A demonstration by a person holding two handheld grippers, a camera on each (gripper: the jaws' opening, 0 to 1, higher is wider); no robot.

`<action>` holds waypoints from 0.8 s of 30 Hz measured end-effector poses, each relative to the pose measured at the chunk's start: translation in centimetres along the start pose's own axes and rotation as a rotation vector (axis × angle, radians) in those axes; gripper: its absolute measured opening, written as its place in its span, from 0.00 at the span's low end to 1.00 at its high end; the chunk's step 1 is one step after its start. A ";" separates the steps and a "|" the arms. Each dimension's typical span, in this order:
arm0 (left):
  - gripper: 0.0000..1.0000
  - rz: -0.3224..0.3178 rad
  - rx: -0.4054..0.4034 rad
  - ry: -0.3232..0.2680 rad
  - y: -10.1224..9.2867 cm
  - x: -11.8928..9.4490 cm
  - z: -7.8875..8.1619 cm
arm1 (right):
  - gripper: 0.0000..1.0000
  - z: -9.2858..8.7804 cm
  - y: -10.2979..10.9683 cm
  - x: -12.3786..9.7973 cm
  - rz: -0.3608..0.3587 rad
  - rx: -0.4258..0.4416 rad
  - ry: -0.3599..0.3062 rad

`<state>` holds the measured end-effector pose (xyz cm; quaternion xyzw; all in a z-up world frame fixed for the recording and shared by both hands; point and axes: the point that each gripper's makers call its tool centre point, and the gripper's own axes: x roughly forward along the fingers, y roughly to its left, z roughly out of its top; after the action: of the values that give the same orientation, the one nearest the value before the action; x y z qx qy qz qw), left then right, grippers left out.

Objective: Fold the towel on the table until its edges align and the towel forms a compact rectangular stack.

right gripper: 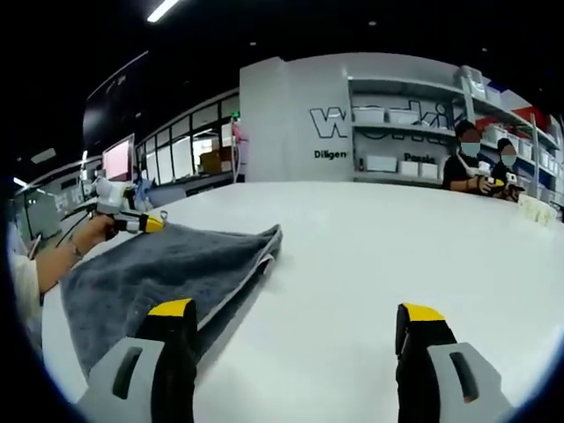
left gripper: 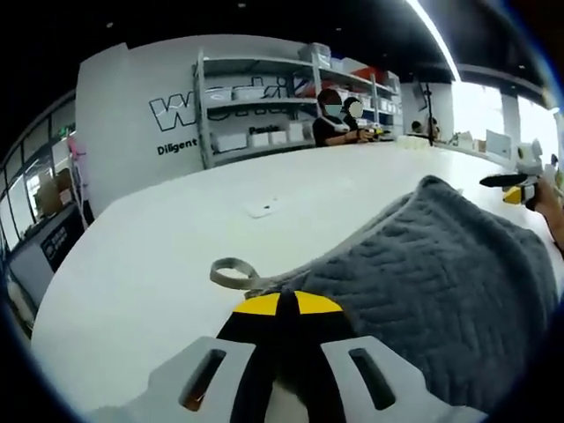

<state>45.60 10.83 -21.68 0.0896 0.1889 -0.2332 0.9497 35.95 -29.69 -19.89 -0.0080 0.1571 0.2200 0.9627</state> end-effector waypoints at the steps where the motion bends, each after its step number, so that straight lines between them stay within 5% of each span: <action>1: 0.03 -0.003 -0.007 -0.010 -0.2 -0.4 0.1 | 0.91 0.3 0.1 0.1 0.006 -0.013 -0.016; 5: 0.04 -0.005 -0.008 -0.018 -0.4 -0.6 0.0 | 0.89 1.3 0.5 0.3 0.015 -0.032 -0.045; 11: 0.04 -0.004 -0.002 -0.029 -1.0 -1.0 0.0 | 0.55 3.9 2.0 1.0 0.089 -0.020 -0.106; 17: 0.04 -0.008 -0.015 -0.041 -1.6 -1.3 -0.1 | 0.39 6.8 2.0 2.7 0.083 -0.039 -0.115; 24: 0.04 -0.008 -0.011 -0.045 -2.2 -1.7 -0.4 | 0.29 7.4 1.7 6.8 0.082 -0.037 -0.009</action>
<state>43.00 9.67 -21.55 0.0782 0.1690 -0.2380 0.9532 43.28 -24.65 -14.86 -0.0183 0.1486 0.2624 0.9533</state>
